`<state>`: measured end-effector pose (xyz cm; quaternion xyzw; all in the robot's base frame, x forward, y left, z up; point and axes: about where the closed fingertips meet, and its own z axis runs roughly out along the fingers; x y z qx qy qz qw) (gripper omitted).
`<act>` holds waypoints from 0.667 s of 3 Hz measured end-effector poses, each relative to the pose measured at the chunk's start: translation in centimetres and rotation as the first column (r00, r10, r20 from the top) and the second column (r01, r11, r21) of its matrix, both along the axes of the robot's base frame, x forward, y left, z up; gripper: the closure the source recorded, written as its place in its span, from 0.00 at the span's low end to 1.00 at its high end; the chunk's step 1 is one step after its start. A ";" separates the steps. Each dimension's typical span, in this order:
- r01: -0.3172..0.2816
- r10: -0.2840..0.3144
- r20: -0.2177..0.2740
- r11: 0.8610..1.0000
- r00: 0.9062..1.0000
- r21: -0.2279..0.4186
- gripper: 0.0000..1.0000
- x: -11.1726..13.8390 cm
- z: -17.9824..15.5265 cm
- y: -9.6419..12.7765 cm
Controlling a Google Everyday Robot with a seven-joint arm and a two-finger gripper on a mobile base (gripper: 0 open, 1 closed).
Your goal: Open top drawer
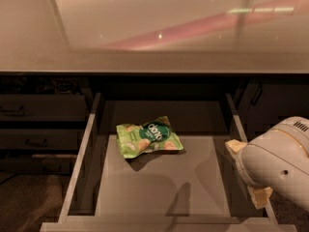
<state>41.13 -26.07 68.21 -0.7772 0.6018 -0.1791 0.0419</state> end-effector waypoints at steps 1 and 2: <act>0.000 0.000 0.000 1.000 1.000 0.000 0.00 0.0 0.0 0.0; -0.006 0.007 -0.018 0.999 1.000 0.046 0.00 0.4 0.1 -0.3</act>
Offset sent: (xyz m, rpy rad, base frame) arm 0.0119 -0.0083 0.0038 0.1449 0.0584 0.0198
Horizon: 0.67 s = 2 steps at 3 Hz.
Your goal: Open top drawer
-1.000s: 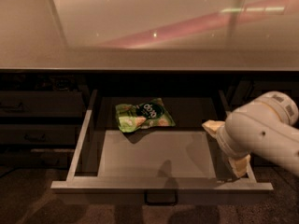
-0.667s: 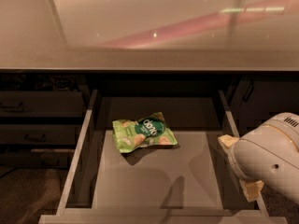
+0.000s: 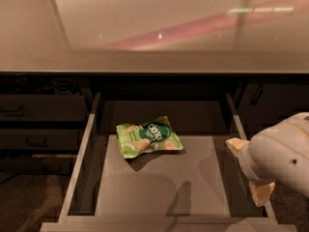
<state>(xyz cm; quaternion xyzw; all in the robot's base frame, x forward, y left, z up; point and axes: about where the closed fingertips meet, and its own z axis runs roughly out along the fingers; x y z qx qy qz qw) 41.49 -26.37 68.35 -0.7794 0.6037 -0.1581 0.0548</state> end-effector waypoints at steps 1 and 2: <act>-0.001 -0.005 0.049 0.993 0.999 0.119 0.00 1.3 4.2 -0.3; -0.092 0.073 0.102 0.975 0.992 0.200 0.00 0.9 9.0 2.2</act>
Offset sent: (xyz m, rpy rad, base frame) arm -0.0105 0.0570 0.1481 0.2600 -0.1330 0.3341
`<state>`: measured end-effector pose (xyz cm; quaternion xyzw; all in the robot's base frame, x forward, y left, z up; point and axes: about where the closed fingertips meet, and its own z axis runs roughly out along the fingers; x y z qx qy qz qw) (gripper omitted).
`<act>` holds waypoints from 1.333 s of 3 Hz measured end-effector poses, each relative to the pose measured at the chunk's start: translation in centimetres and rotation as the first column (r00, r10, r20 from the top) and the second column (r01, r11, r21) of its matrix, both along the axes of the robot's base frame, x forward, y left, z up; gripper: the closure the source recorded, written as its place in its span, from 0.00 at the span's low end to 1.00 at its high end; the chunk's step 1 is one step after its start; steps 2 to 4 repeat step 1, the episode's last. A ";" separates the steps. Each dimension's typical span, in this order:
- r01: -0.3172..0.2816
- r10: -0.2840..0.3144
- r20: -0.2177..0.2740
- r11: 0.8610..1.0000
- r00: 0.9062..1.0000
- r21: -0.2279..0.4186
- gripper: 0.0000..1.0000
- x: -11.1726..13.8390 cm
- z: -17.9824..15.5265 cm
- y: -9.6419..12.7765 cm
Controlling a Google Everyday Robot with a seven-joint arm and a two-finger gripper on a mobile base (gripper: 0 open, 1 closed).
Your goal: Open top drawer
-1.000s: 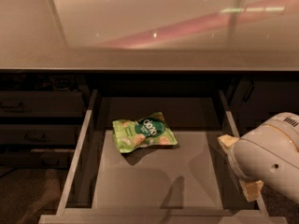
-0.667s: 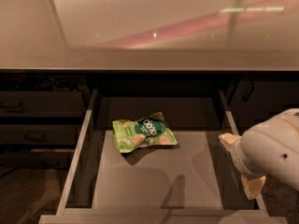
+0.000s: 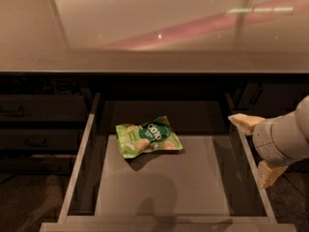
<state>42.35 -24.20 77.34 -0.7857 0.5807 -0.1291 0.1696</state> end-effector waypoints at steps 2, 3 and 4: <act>-0.064 0.064 0.006 0.998 0.998 0.001 0.00 -0.2 0.1 0.7; -0.064 0.064 0.006 0.998 0.998 0.001 0.00 -0.2 0.1 0.7; -0.064 0.064 0.006 0.998 0.998 0.001 0.00 -0.2 0.1 0.7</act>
Offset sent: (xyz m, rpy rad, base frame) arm 0.0000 0.0000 0.0000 0.0000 0.0000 0.0000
